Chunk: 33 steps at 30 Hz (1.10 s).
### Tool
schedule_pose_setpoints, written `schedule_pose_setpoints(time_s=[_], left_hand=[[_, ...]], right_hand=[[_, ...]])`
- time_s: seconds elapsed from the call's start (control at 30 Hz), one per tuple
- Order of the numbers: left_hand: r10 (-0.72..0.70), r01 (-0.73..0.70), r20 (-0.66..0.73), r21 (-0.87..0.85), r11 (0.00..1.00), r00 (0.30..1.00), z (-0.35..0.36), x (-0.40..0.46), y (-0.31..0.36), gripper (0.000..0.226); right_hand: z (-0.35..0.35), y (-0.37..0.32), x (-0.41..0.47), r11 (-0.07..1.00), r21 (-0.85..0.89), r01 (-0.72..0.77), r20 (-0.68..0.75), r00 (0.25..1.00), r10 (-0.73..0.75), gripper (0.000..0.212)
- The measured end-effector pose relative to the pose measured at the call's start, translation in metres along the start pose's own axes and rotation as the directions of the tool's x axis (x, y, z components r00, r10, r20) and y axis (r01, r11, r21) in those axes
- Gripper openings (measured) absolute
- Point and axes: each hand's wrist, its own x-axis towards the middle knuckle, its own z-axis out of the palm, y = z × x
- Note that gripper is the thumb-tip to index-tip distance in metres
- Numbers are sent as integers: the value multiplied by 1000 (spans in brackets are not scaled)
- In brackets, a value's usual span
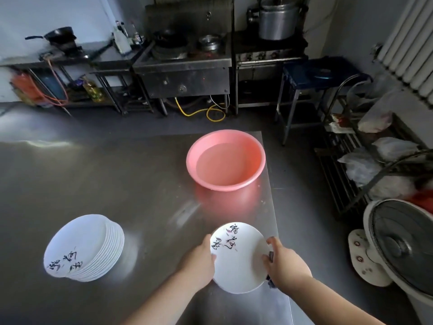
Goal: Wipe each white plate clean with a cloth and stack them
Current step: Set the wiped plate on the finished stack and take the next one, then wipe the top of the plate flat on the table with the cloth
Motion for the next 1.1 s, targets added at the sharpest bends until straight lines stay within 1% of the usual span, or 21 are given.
schedule_pose_setpoints(time_s=[0.07,0.13,0.23,0.3,0.37,0.43,0.6,0.7,0.77,0.87,0.97,1.03,1.1], left_hand=[[-13,17,-36,127,992,999,2,3,6,33],[-41,50,-40,243,969,998,3,4,11,33],[-72,78,-30,326,942,997,4,6,14,35],[-80,82,-22,364,928,997,5,7,14,40],[-78,78,-13,373,925,997,5,11,11,44],[-58,55,0,345,937,998,5,15,8,43],[60,-66,29,295,953,998,-4,20,-5,39],[135,-139,33,286,948,990,-22,18,-21,48],[161,-158,10,278,948,987,-41,15,-41,50],[181,-161,-59,252,954,982,-81,13,-85,47],[174,-140,-141,221,965,975,-128,13,-144,42],[147,-111,-193,184,977,970,-155,14,-187,43],[113,-79,-252,139,987,961,-175,12,-231,45]], right_hand=[[3,0,2,1000,-9,-8,-6,1000,8,18],[6,1,5,999,-37,-4,-12,1000,4,19],[8,3,8,994,-113,4,-44,999,-9,20],[9,3,10,984,-179,12,-65,998,-24,27],[9,2,12,968,-249,25,-79,996,-46,35],[8,-1,12,949,-315,24,-98,994,-57,38],[-5,-17,8,884,-463,-62,-171,985,-20,30],[-11,-41,8,860,-498,-112,-238,971,-12,34],[-7,-66,9,873,-481,-81,-247,968,-46,36],[9,-115,11,922,-386,-1,-233,968,-96,40],[36,-170,17,951,-286,116,-188,967,-174,39],[58,-207,24,959,-184,216,-108,965,-238,42],[80,-243,29,953,1,302,0,953,-302,45]])
